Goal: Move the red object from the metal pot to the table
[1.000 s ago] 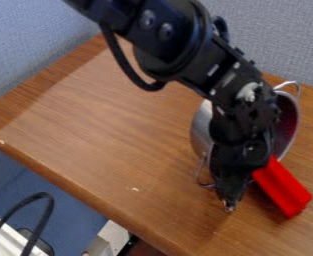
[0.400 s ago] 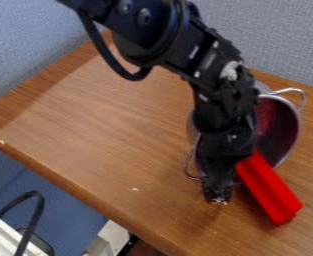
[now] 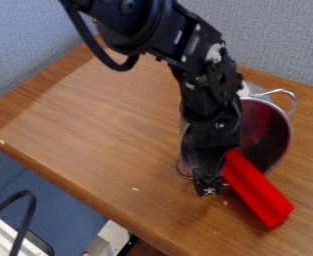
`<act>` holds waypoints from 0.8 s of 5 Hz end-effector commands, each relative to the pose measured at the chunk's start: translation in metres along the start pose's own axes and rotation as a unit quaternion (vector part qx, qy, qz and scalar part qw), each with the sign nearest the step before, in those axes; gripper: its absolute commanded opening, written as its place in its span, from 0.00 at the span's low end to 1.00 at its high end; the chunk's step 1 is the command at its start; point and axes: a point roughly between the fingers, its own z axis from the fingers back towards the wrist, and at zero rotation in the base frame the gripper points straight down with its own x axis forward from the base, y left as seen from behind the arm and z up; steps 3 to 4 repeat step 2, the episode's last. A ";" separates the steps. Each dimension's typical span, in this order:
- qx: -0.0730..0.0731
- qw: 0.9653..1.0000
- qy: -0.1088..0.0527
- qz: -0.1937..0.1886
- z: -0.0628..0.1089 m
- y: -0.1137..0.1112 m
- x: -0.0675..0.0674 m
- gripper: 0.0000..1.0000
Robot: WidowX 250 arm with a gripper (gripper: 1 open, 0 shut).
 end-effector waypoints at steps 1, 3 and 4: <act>0.019 1.000 -0.023 0.006 0.010 0.013 0.008 1.00; 0.022 0.999 -0.028 0.011 0.010 0.017 0.012 1.00; 0.022 0.999 -0.028 0.011 0.010 0.017 0.012 1.00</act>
